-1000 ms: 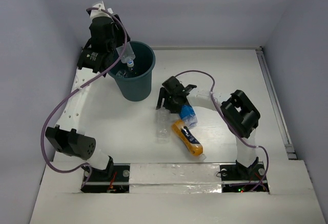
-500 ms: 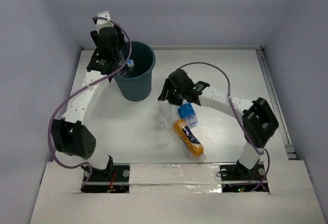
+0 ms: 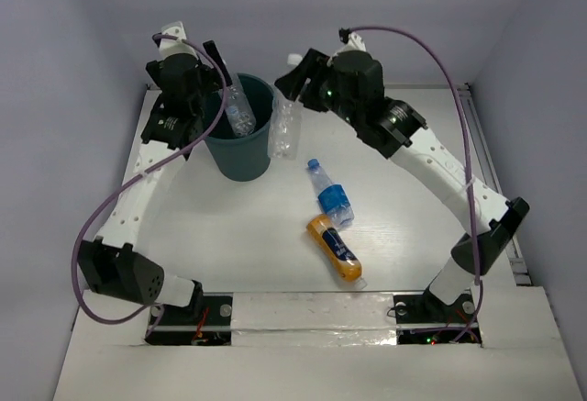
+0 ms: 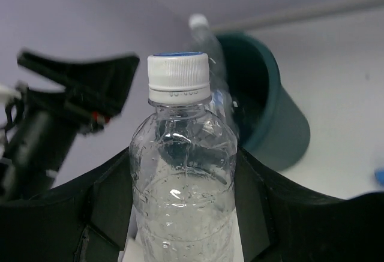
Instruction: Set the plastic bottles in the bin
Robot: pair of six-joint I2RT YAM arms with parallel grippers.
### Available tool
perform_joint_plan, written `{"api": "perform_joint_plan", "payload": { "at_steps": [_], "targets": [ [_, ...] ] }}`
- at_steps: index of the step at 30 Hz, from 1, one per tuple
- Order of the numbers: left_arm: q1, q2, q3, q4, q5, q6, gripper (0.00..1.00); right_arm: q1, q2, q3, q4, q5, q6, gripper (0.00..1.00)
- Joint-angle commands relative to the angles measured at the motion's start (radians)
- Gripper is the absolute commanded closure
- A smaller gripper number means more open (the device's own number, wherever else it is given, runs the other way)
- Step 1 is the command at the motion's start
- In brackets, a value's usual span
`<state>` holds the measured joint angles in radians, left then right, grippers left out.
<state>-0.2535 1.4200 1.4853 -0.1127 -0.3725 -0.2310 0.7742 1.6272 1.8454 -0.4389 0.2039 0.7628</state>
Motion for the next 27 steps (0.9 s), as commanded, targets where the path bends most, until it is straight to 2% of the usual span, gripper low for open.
{"api": "perform_joint_plan", "payload": {
  "at_steps": [1,3,6,7,8,9,13,20,27],
  "targets": [
    [0.003,-0.116,0.044,-0.031,0.069,-0.07,0.01,0.01,0.101,0.188,0.006,0.083,-0.103,0.59],
    [0.003,-0.18,0.0,-0.041,0.096,-0.083,0.02,0.01,0.198,0.332,0.0,0.101,-0.131,0.59],
    [0.003,-0.251,-0.055,-0.08,0.109,-0.097,0.04,0.01,0.314,0.463,0.009,0.138,-0.163,0.58],
    [0.003,-0.278,-0.074,-0.094,0.121,-0.099,0.07,0.01,0.342,0.533,0.029,0.155,-0.184,0.58],
    [0.003,-0.291,-0.08,-0.11,0.125,-0.103,0.07,0.01,0.367,0.563,0.043,0.178,-0.184,0.58],
    [0.003,-0.303,-0.085,-0.142,0.13,-0.108,0.11,0.01,0.391,0.589,0.054,0.211,-0.206,0.59],
    [0.003,-0.394,-0.14,-0.183,0.173,-0.133,0.16,0.01,0.511,0.705,0.11,0.2,-0.214,0.59],
    [0.003,-0.463,-0.244,-0.225,0.202,-0.169,0.16,0.01,0.591,0.641,0.166,0.201,-0.177,0.61],
    [0.003,-0.484,-0.289,-0.226,0.216,-0.186,0.18,0.029,0.488,0.358,0.319,0.247,-0.261,0.59]
  ]
}}
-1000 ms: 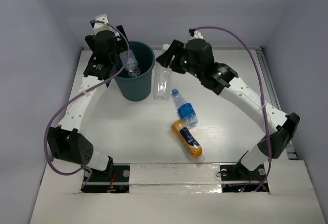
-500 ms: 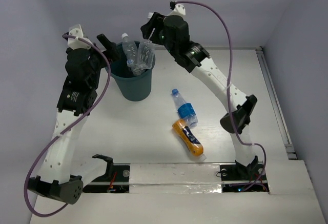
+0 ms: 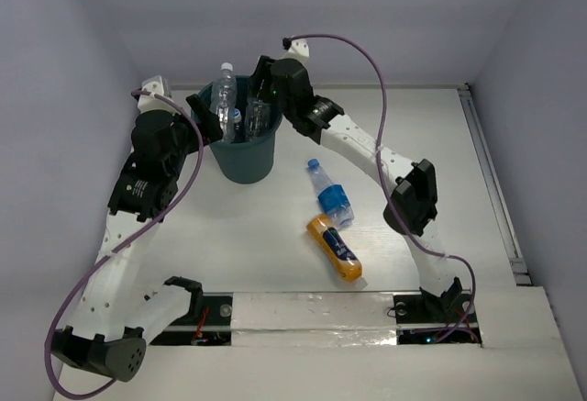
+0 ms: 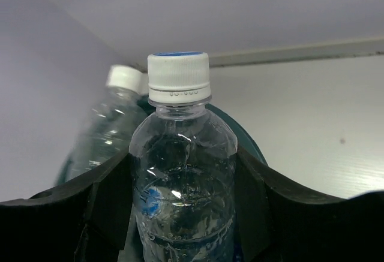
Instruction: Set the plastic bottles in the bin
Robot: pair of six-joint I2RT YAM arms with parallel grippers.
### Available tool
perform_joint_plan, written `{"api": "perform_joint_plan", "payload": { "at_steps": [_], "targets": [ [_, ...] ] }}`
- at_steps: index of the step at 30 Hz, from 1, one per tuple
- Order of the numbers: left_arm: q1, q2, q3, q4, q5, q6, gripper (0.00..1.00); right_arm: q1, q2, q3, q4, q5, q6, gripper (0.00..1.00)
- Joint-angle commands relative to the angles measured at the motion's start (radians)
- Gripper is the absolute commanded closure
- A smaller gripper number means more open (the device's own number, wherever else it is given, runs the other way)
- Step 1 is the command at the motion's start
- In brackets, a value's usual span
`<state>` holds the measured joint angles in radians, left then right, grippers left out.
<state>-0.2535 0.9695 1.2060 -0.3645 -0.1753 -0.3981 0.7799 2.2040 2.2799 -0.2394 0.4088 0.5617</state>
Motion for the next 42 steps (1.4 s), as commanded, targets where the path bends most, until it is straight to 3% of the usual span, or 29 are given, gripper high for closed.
{"api": "perform_joint_plan", "payload": {
  "at_steps": [1,5,8,9,11,12,14,15,18,19,21,22,23,24,26,27,29,30,34,35,36,38,39,40,41,42],
  "targets": [
    [0.003,-0.037,-0.013,0.029,0.019,-0.019,0.18,0.024,-0.096,-0.118,0.147,0.045,-0.069,0.59],
    [0.003,-0.031,-0.019,0.022,0.017,-0.019,0.19,0.044,-0.096,-0.142,0.167,0.035,-0.117,0.52],
    [0.003,-0.031,-0.007,0.021,0.019,-0.021,0.23,0.044,-0.096,-0.097,0.146,-0.025,-0.132,0.31],
    [0.003,-0.031,0.007,0.022,0.02,-0.021,0.28,0.044,-0.093,-0.07,0.131,-0.039,-0.137,0.17],
    [0.003,-0.023,0.035,0.018,0.039,-0.024,0.33,0.044,-0.073,0.051,0.048,-0.085,-0.146,0.09],
    [0.003,-0.022,0.043,0.013,0.049,-0.027,0.42,0.044,-0.07,0.09,0.019,-0.093,-0.146,0.04],
    [0.003,-0.028,0.055,0.006,0.091,-0.041,0.53,0.044,-0.096,0.133,-0.036,-0.117,-0.143,0.03],
    [0.003,-0.031,0.053,-0.002,0.105,-0.048,0.68,0.044,-0.115,0.124,-0.043,-0.125,-0.14,0.02],
    [0.003,-0.057,0.02,-0.011,0.167,-0.08,0.96,0.044,-0.231,0.011,-0.047,-0.157,-0.134,0.02],
    [0.003,-0.064,0.009,-0.013,0.174,-0.094,1.0,0.044,-0.268,-0.035,-0.046,-0.16,-0.132,0.02],
    [-0.019,-0.087,-0.029,-0.008,0.241,-0.125,1.0,0.032,-0.39,-0.144,-0.044,-0.174,-0.125,0.22],
    [-0.036,-0.094,-0.043,-0.01,0.255,-0.133,1.0,0.022,-0.436,-0.277,-0.041,-0.207,-0.123,0.36],
    [-0.059,-0.103,-0.068,-0.008,0.26,-0.157,1.0,0.012,-0.485,-0.352,-0.037,-0.22,-0.118,0.57],
    [-0.135,-0.106,-0.08,-0.011,0.248,-0.172,1.0,0.002,-0.531,-0.426,-0.038,-0.234,-0.09,0.85],
    [-0.251,-0.12,-0.111,-0.01,0.162,-0.217,1.0,-0.01,-0.676,-0.658,-0.035,-0.278,-0.065,0.93],
    [-0.382,-0.121,-0.141,-0.01,0.12,-0.278,1.0,-0.01,-0.722,-0.734,-0.035,-0.287,-0.048,0.95],
    [-0.516,-0.118,-0.205,0.001,0.038,-0.359,1.0,-0.019,-0.855,-0.938,-0.043,-0.294,-0.037,0.95],
    [-0.64,-0.114,-0.23,0.009,0.01,-0.454,1.0,-0.019,-0.894,-0.997,-0.05,-0.294,-0.02,0.95],
    [-0.91,-0.034,-0.319,0.012,-0.102,-0.69,1.0,-0.097,-1.041,-1.209,-0.101,-0.33,0.006,0.95],
    [-0.946,0.025,-0.329,0.016,-0.119,-0.731,0.99,-0.119,-1.059,-1.238,-0.121,-0.344,0.007,0.95],
    [-0.967,0.056,-0.347,0.024,-0.115,-0.769,0.82,-0.143,-1.081,-1.282,-0.126,-0.363,-0.002,0.94],
    [-0.99,0.128,-0.376,0.083,-0.077,-0.861,0.59,-0.209,-1.086,-1.304,-0.155,-0.4,-0.013,0.92],
    [-0.991,0.142,-0.414,0.12,-0.061,-0.884,0.38,-0.218,-1.087,-1.309,-0.161,-0.4,-0.032,0.89],
    [-0.991,0.155,-0.431,0.19,-0.05,-0.906,0.29,-0.237,-1.083,-1.315,-0.166,-0.409,-0.043,0.85],
    [-0.991,0.178,-0.444,0.211,-0.052,-0.948,0.22,-0.237,-1.077,-1.312,-0.182,-0.433,-0.049,0.8],
    [-0.991,0.189,-0.456,0.235,-0.056,-0.962,0.13,-0.249,-1.07,-1.307,-0.187,-0.439,-0.063,0.62]
  ]
}}
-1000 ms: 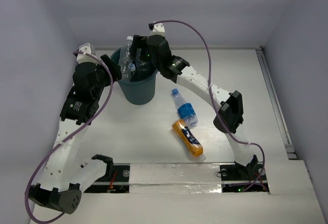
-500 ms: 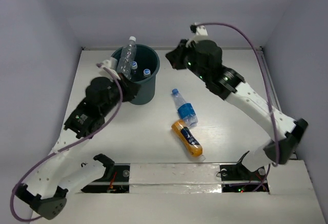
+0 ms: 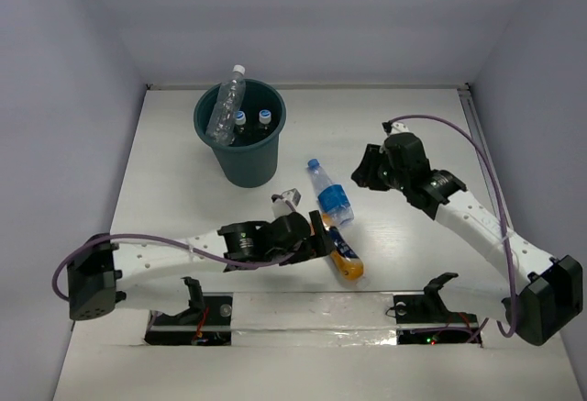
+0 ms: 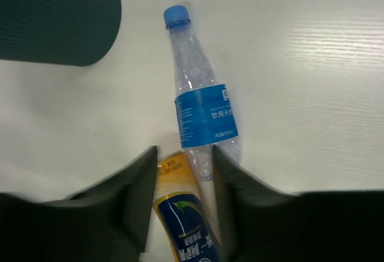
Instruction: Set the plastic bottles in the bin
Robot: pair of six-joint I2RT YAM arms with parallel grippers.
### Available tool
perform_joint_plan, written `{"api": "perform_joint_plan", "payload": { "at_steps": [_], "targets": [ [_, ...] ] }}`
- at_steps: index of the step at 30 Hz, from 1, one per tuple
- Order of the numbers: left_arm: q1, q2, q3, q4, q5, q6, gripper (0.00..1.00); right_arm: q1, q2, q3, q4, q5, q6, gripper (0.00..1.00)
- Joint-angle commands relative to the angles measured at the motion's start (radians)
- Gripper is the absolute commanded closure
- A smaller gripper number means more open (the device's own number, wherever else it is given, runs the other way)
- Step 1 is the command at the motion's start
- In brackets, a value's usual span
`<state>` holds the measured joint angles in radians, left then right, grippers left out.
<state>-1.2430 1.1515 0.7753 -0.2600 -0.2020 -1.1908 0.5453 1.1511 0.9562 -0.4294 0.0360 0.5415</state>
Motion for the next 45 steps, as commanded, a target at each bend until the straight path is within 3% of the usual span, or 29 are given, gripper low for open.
{"api": "perform_joint_plan", "payload": {
  "at_steps": [1,2,6,17,23,24,29,32,35,36,39,41,45],
  "targets": [
    [-0.001,0.037,-0.028,0.142,-0.028,-0.176,0.1,-0.015,-0.001,0.025,0.001,-0.074,-0.052,0.47],
    [0.016,0.056,-0.027,0.163,-0.013,-0.176,0.07,-0.024,0.015,0.033,-0.003,-0.084,-0.067,0.26],
    [0.03,0.155,-0.008,0.2,0.033,-0.167,0.04,-0.033,0.134,0.085,-0.003,-0.146,-0.103,0.09],
    [0.088,0.366,0.018,0.28,0.013,-0.136,0.04,-0.042,0.544,0.363,-0.061,-0.26,-0.187,0.07],
    [0.108,0.415,0.015,0.289,-0.014,-0.104,0.31,-0.042,0.731,0.464,-0.094,-0.286,-0.225,0.07],
    [0.108,0.407,-0.007,0.291,-0.013,-0.102,0.39,-0.042,0.746,0.473,-0.098,-0.283,-0.236,0.07],
    [0.108,0.26,-0.108,0.28,-0.031,-0.11,0.59,-0.042,0.863,0.587,-0.173,-0.265,-0.255,0.07],
    [0.088,0.127,-0.152,0.203,-0.06,-0.105,0.63,-0.042,0.913,0.618,-0.206,-0.297,-0.261,0.11],
    [0.088,-0.028,-0.15,0.079,-0.108,-0.087,0.65,-0.042,0.912,0.592,-0.181,-0.306,-0.253,0.32],
    [0.088,-0.067,-0.136,0.018,-0.119,-0.081,0.65,-0.042,0.903,0.572,-0.174,-0.306,-0.247,0.49],
    [0.088,-0.218,-0.076,-0.085,-0.172,-0.049,0.67,-0.042,0.872,0.541,-0.132,-0.294,-0.223,0.76],
    [0.1,-0.286,-0.018,-0.14,-0.215,-0.02,0.68,-0.042,0.823,0.523,-0.111,-0.292,-0.212,0.79],
    [0.157,-0.289,0.251,-0.255,-0.296,0.136,0.69,-0.042,0.684,0.478,-0.055,-0.297,-0.183,0.81]
  ]
}}
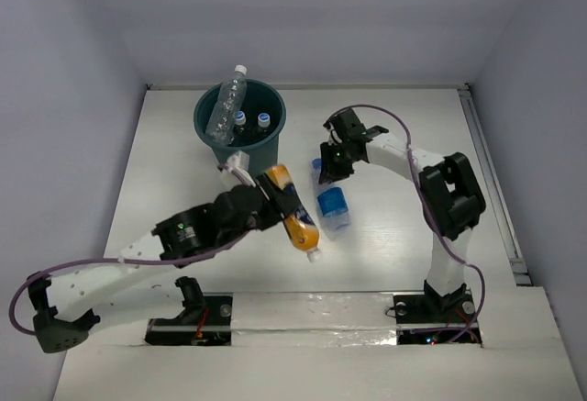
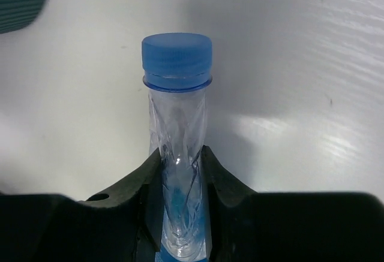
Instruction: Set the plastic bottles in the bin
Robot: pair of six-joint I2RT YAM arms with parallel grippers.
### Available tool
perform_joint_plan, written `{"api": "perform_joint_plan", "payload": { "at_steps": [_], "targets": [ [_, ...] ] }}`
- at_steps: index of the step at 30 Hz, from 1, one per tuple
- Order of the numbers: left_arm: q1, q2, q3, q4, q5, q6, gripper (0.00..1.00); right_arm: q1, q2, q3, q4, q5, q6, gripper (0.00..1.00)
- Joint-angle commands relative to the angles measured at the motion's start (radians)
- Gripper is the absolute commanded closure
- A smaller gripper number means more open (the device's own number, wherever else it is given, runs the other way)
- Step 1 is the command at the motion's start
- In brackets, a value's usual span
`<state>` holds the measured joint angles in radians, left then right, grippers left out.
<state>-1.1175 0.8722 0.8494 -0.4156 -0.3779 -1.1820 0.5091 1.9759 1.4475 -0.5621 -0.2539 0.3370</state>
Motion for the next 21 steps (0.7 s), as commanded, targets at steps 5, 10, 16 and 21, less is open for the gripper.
{"api": "perform_joint_plan", "payload": {
  "at_steps": [5,10,16,21],
  "targets": [
    [0.249,0.154,0.509,-0.164,-0.177,0.392,0.69,-0.006,-0.36,-0.072,0.132,-0.015,0.074,0.81],
    [0.436,0.356,0.833,-0.166,-0.236,0.619,0.68,-0.006,-0.526,-0.173,0.18,-0.019,0.129,0.81],
    [0.547,0.554,0.996,-0.111,-0.325,0.795,0.68,-0.006,-0.695,-0.232,0.174,-0.008,0.148,0.81],
    [0.556,0.629,0.956,-0.002,-0.475,0.918,0.68,-0.006,-0.785,-0.254,0.183,-0.022,0.174,0.81]
  ]
}}
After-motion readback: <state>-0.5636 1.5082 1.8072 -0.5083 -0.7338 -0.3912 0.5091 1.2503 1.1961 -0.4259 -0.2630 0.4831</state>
